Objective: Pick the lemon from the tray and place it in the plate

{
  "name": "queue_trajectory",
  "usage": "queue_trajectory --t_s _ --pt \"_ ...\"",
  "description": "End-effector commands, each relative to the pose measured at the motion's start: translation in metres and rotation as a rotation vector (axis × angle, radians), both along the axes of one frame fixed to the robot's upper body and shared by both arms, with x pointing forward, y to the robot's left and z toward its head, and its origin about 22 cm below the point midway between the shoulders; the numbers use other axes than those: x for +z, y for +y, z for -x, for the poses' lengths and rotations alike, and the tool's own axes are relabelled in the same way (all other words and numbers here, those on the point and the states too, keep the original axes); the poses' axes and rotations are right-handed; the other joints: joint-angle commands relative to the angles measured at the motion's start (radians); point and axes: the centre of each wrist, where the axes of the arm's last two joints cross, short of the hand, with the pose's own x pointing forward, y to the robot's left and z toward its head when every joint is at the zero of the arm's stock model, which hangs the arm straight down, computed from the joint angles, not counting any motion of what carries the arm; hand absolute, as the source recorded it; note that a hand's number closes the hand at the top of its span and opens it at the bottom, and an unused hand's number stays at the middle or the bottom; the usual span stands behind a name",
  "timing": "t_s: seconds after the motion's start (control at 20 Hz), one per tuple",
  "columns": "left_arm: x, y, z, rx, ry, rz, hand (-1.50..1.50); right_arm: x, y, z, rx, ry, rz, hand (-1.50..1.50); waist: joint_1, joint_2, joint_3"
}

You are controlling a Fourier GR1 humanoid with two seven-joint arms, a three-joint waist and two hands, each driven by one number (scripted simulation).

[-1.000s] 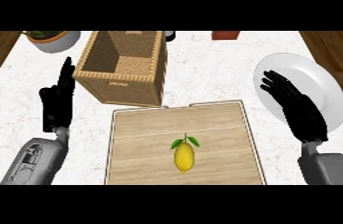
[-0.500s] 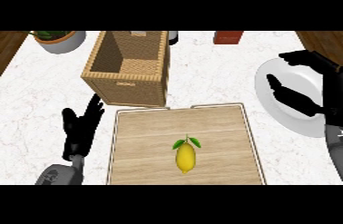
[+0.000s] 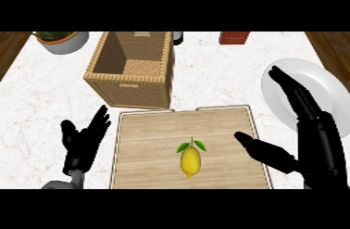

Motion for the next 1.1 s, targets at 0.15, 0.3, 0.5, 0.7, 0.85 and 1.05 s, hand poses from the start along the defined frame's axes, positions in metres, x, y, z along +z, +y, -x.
queue_trajectory --t_s 0.15,0.3,0.5,0.7,0.85,1.05 --pt "0.0 -0.003 0.004 -0.015 0.001 -0.007 0.0 0.004 0.022 0.029 -0.016 0.355 0.332 -1.5 0.007 0.001 -0.003" --pt "0.005 -0.008 0.011 -0.038 0.011 0.012 0.0 0.022 0.045 0.034 -0.024 0.431 0.396 -1.5 0.028 0.002 -0.001" --pt "0.009 -0.009 0.004 -0.032 -0.001 0.0 0.0 0.026 0.089 0.026 -0.064 0.503 0.486 -1.5 0.033 0.007 0.0" --pt "0.01 -0.014 0.007 -0.027 0.014 0.017 0.0 0.006 0.122 0.029 -0.059 0.583 0.505 -1.5 0.023 0.006 0.002" --pt "0.007 -0.007 -0.006 -0.015 -0.004 0.016 0.0 0.003 0.139 0.037 -0.091 0.576 0.519 -1.5 0.011 0.006 0.002" --pt "0.008 0.0 0.0 -0.016 -0.004 0.015 0.0 -0.017 0.143 0.008 -0.118 0.626 0.55 -1.5 0.017 0.01 0.003"
